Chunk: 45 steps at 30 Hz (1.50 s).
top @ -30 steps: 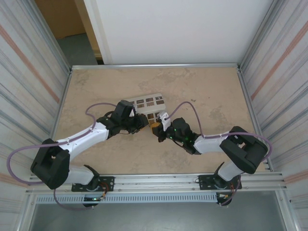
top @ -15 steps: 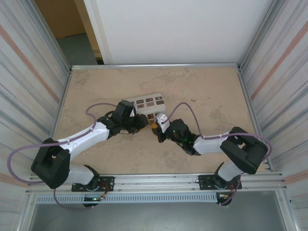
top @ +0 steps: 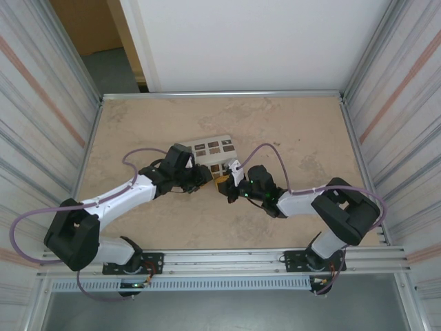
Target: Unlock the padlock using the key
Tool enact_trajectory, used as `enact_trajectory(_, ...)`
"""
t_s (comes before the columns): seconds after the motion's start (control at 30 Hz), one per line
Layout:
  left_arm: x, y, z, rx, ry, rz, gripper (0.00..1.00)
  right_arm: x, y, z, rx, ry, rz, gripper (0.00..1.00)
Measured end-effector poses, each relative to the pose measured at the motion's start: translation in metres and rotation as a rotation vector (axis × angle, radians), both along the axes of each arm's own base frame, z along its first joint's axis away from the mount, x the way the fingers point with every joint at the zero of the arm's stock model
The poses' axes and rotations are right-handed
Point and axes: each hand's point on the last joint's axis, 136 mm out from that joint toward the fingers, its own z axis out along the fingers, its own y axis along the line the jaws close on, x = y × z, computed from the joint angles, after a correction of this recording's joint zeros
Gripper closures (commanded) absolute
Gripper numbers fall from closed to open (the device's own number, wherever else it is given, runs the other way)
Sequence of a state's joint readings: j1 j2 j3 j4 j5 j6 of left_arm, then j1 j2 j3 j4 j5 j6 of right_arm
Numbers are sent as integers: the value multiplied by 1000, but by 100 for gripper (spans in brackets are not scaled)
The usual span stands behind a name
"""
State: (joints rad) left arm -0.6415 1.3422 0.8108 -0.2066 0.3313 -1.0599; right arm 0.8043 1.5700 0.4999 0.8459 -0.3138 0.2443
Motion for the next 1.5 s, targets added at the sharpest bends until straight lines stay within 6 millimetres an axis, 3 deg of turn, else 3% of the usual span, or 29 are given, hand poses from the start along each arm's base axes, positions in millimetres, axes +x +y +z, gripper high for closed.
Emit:
enact_trajectory(0.67, 8, 3, 4, 4, -31, 40, 86, 12, 10, 7, 14, -26, -23, 100)
enact_trajectory(0.93, 6, 5, -25, 15, 1, 62, 85, 11, 11, -24, -27, 27, -21, 100)
enact_trajectory(1.13, 0, 2, -47, 34, 16, 50, 78, 4, 7, -48, -47, 77, -20, 100)
enact_trajectory(1.37, -3, -2, -53, 19, 24, 35, 61, 4, 4, -60, -47, 105, -36, 100)
enact_trajectory(1.5, -11, -11, -44, -28, 37, -4, 53, 0, 0, -77, -78, 137, -40, 100)
